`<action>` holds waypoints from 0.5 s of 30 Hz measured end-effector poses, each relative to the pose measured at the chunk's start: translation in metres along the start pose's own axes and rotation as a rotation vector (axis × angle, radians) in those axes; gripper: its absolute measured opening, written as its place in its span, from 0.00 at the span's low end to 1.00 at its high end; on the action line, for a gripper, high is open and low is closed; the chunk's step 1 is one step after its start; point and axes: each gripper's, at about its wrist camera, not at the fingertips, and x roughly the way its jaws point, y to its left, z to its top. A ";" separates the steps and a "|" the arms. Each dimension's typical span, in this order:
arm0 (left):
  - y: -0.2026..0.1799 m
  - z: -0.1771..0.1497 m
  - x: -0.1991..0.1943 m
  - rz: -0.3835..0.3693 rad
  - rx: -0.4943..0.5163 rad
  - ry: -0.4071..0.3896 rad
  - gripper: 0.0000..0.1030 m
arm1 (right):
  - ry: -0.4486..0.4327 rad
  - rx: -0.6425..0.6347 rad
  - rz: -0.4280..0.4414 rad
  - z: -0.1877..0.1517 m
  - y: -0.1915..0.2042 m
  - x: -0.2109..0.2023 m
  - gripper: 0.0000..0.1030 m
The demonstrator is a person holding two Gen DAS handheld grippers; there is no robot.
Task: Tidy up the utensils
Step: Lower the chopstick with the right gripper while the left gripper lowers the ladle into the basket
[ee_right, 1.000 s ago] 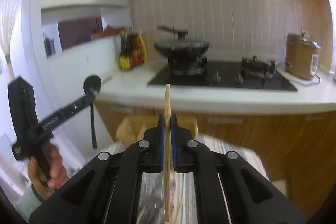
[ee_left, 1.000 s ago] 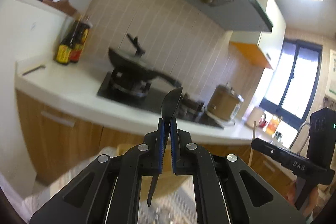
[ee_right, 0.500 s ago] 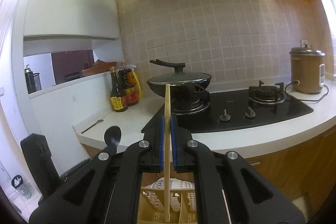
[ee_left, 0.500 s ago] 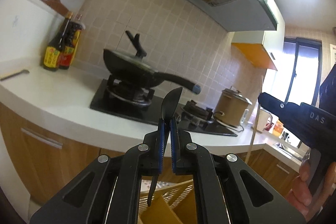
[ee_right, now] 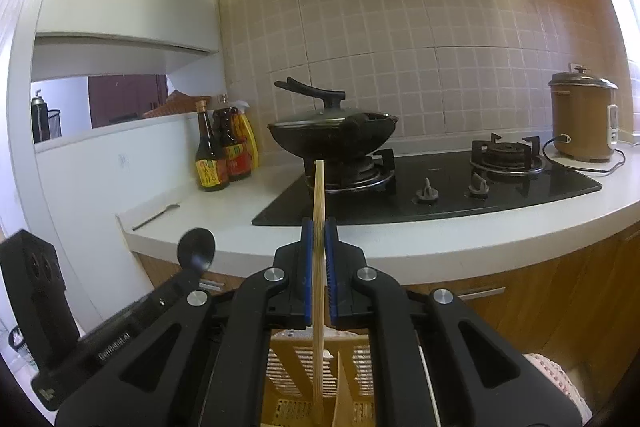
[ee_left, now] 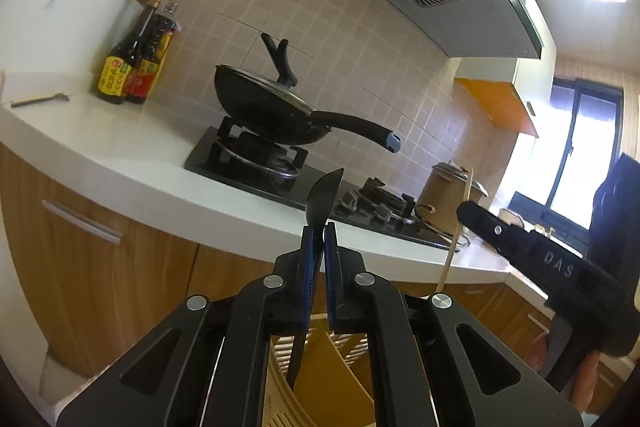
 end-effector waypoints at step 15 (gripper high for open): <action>-0.005 -0.022 -0.028 -0.011 -0.015 -0.018 0.36 | 0.065 -0.043 0.025 -0.024 0.011 -0.017 0.05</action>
